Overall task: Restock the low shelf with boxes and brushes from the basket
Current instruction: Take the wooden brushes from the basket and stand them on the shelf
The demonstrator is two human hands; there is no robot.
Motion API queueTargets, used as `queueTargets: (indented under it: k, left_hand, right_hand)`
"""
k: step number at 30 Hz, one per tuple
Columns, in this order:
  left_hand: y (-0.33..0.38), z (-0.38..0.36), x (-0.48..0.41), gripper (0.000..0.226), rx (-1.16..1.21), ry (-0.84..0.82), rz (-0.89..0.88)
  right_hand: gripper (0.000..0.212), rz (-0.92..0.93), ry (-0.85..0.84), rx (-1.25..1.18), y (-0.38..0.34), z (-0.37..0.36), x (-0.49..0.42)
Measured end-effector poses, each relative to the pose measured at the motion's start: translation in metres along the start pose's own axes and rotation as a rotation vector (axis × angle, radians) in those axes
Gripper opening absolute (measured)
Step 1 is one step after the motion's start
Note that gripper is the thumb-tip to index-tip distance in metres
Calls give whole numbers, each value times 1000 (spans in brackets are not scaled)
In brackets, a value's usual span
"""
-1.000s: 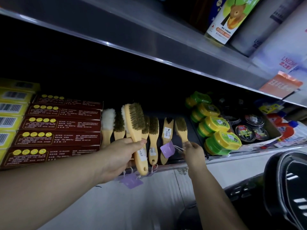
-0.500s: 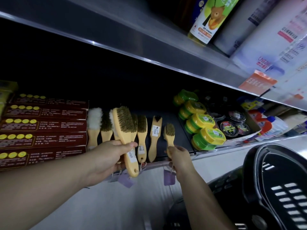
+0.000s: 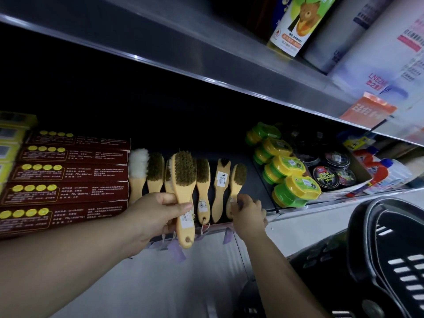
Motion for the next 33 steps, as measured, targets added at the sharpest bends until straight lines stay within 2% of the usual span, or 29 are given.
queueTargets:
  k: [2,4,6,9,11,15,18,21,23,24,28,30,33]
  left_hand:
    - [1,-1,-2,21,6,11,-13]
    - [2,-2,-4,22,-5,29,-29]
    - [4,-4,-6,26,-2,31,-41]
    - [7,-8,-6,27,56,-1,-67]
    - [10,-8,-6,25,88,-7,-88]
    - [12,-10,-7,12,104,-15,-87]
    - [10,-11,-9,9,91,26,-61]
    - [8,-10,-11,11,57,47,-38]
    - [7,-7,-12,13,28,52,-31]
    - [6,-6,-12,13,18,58,-25]
    - [4,-2,-11,15,6,64,0]
    - [2,-1,-11,17,-2,65,9]
    - [0,2,-12,19,-5,80,19]
  right_hand:
    - [30,91,78,-31,-15,11,10]
    - [23,170,64,-226,-31,19,21]
    - [19,181,-143,-527,-49,14,36]
    - [23,183,-506,-687,-70,-5,61]
    - [20,188,-596,-726,-75,-12,69]
    - [29,194,-658,-782,-71,-12,68]
    - [22,148,-547,-911,-59,-6,57]
    - [17,-18,-156,-1041,-22,9,22]
    - [9,-138,63,-988,8,18,2]
    - [6,-187,110,-927,20,18,-6]
    - [29,-252,98,-621,42,9,-30]
    - [19,-220,102,-511,39,11,-37]
    - [21,-128,115,-350,31,17,-41]
Point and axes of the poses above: each hand's wrist, its own x-axis away from the middle knuckle, its own z-axis out of the back of the hand, y = z × x, the point moved 7 cm from there along -x, towards the middle knuckle, and after that the axes turned 8 degrees about -x, right-handed, at the moved point
